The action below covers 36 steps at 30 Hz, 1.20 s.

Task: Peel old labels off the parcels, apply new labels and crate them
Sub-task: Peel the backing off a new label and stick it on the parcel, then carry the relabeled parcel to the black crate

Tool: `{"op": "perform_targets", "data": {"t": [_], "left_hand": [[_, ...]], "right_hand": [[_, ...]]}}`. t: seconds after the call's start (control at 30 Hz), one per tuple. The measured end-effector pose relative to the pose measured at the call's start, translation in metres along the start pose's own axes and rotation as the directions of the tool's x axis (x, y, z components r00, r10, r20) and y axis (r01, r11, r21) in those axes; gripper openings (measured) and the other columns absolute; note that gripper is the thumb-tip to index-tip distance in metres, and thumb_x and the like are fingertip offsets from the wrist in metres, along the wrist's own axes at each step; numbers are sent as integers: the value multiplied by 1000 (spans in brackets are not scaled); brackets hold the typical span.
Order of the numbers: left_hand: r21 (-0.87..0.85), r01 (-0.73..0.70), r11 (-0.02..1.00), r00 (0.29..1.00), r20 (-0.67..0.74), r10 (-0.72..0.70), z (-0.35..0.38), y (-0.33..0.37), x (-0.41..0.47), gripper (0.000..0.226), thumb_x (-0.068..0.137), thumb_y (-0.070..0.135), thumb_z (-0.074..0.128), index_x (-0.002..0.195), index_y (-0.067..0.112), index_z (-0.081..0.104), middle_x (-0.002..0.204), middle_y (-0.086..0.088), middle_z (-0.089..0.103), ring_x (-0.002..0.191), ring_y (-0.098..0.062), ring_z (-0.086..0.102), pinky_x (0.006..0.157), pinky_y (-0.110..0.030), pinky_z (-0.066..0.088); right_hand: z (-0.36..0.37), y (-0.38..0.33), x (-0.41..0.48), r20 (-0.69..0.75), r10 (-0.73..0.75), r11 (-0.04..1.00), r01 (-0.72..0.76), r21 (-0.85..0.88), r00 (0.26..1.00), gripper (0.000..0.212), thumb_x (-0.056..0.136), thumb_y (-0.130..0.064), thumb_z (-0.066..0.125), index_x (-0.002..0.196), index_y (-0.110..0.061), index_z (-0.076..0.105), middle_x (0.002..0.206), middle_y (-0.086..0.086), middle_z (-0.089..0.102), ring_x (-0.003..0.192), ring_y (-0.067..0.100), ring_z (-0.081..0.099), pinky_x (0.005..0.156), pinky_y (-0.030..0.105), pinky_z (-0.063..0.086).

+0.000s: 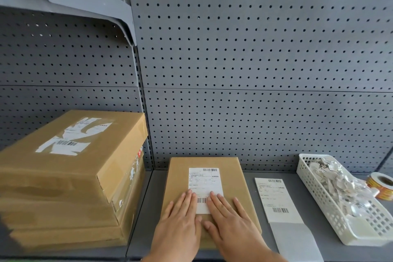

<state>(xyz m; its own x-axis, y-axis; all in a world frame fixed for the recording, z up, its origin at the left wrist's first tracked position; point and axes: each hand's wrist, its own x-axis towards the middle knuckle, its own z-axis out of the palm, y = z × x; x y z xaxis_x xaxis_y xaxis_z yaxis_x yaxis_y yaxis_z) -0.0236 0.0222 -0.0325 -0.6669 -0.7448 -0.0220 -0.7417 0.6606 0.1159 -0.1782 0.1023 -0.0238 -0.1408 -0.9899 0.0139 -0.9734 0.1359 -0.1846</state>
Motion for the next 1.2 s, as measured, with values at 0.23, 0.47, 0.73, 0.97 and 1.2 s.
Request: {"op": "perform_targets", "data": {"t": [0.23,0.47,0.73,0.97,1.2], "left_hand": [[-33,0,999,998,59,2,7,-3,0,62,102,42,22,115,17,78,124,5,71,110,-8,70,105,-30,29],[-86,99,991,994,-36,-102,-12,-8,7,70,95,50,10,158,21,21,159,11,3,148,3,17,121,-26,8],[-230,360,904,933,118,-341,-28,-38,11,82,98,65,4,155,13,-23,163,-1,-28,154,-14,-14,126,-34,-2],[-698,593,402,787,397,-473,-17,-56,23,89,88,72,52,157,21,27,150,2,49,128,-19,54,112,-36,41],[-750,544,377,806,343,-482,-24,-50,28,74,84,73,57,141,26,50,128,8,63,115,-17,60,107,-36,45]], "right_hand": [[2,9,1,-118,78,997,-75,29,990,75,100,-60,10,118,-23,73,128,-10,66,135,0,36,115,29,7],[14,38,7,-299,134,989,-144,-12,945,77,99,-61,10,114,-22,74,126,-10,67,147,-3,-7,113,30,9],[19,60,10,-204,197,980,-190,52,959,118,78,-87,-6,143,-4,46,153,6,41,148,5,-16,112,16,1],[-15,50,5,169,466,664,-469,582,869,90,96,-50,50,156,-16,-8,163,-1,13,148,15,23,114,24,23],[-30,50,-1,273,529,471,-546,693,804,74,97,-46,52,155,-18,18,151,-1,40,134,17,44,111,28,34]]}}
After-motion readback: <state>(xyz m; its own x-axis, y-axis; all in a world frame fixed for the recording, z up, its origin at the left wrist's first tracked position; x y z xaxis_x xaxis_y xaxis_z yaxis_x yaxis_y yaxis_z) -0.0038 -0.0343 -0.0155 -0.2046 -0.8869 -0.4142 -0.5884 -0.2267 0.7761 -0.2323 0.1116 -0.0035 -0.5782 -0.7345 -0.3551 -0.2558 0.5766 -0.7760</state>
